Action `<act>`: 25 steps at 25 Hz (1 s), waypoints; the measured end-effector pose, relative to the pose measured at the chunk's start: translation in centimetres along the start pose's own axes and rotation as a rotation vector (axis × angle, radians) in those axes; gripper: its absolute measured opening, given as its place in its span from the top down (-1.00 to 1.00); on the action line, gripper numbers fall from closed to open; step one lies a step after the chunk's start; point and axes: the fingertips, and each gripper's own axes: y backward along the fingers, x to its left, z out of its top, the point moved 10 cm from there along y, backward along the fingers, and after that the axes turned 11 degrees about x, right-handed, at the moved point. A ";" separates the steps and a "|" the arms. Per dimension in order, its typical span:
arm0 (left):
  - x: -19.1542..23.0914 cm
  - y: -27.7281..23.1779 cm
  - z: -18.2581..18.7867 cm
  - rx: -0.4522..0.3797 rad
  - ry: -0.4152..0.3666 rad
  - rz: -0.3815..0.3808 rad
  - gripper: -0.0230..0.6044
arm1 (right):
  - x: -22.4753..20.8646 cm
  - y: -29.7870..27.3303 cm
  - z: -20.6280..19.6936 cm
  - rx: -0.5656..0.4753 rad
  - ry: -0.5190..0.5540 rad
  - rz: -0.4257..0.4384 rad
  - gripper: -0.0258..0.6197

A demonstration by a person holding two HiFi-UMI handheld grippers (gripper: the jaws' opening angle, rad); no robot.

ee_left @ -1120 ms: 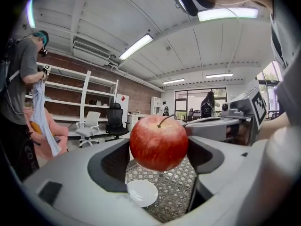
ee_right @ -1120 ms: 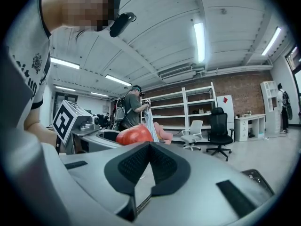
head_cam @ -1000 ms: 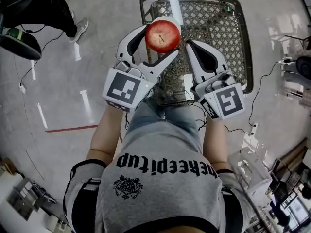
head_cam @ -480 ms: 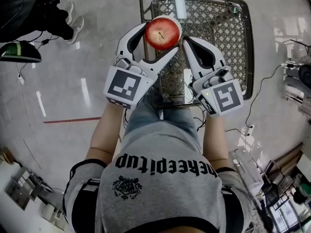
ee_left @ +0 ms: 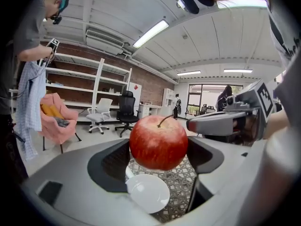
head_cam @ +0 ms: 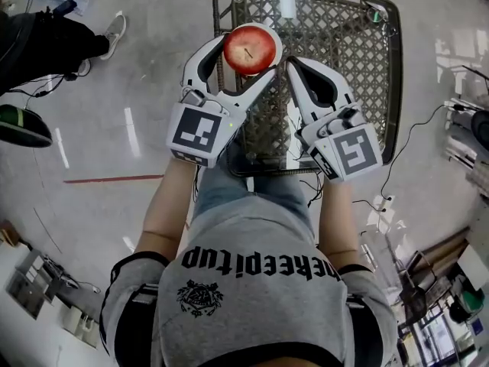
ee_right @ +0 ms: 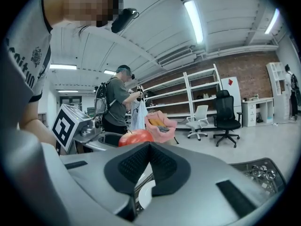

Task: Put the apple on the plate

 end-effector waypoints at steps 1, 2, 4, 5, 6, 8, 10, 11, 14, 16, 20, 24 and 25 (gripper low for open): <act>0.1 -0.3 -0.2 0.004 0.003 0.005 -0.39 | -0.2 -0.2 -0.1 0.005 -0.002 0.004 0.92; 0.3 -0.7 -0.5 0.008 0.006 0.010 -0.39 | -0.5 -0.5 -0.2 0.010 -0.004 0.008 0.92; 0.7 -1.5 -1.2 0.015 0.014 0.018 -0.39 | -0.9 -1.2 -0.6 0.020 -0.006 0.014 0.92; 0.9 -1.9 -1.6 0.018 0.021 0.022 -0.39 | -1.1 -1.6 -0.8 0.025 -0.007 0.016 0.92; 1.2 -2.3 -2.0 0.021 0.027 0.024 -0.39 | -1.3 -1.9 -1.0 0.030 -0.008 0.018 0.92; 1.4 -3.0 -2.7 0.027 0.040 0.028 -0.39 | -1.6 -2.4 -1.4 0.037 -0.011 0.024 0.92; 1.5 -3.6 -3.3 0.034 0.048 0.032 -0.39 | -1.9 -2.7 -1.6 0.043 -0.014 0.030 0.92; 1.5 -3.8 -3.6 0.039 0.049 0.036 -0.39 | -1.9 -2.8 -1.8 0.047 -0.016 0.032 0.92; 1.5 -4.8 -4.5 0.051 0.052 0.044 -0.39 | -2.2 -2.9 -2.2 0.058 -0.022 0.039 0.92; 1.5 -5.4 -5.1 0.060 0.056 0.046 -0.39 | -2.3 -3.1 -2.5 0.065 -0.024 0.045 0.92; 1.2 -6.2 -6.1 0.081 0.071 0.048 -0.39 | -2.5 -3.1 -3.0 0.082 -0.025 0.054 0.92; 0.8 -7.2 -7.1 0.101 0.077 0.056 -0.39 | -2.9 -3.2 -3.6 0.098 -0.028 0.066 0.92; 0.8 -7.6 -7.5 0.106 0.078 0.059 -0.39 | -3.1 -3.3 -3.9 0.102 -0.029 0.069 0.92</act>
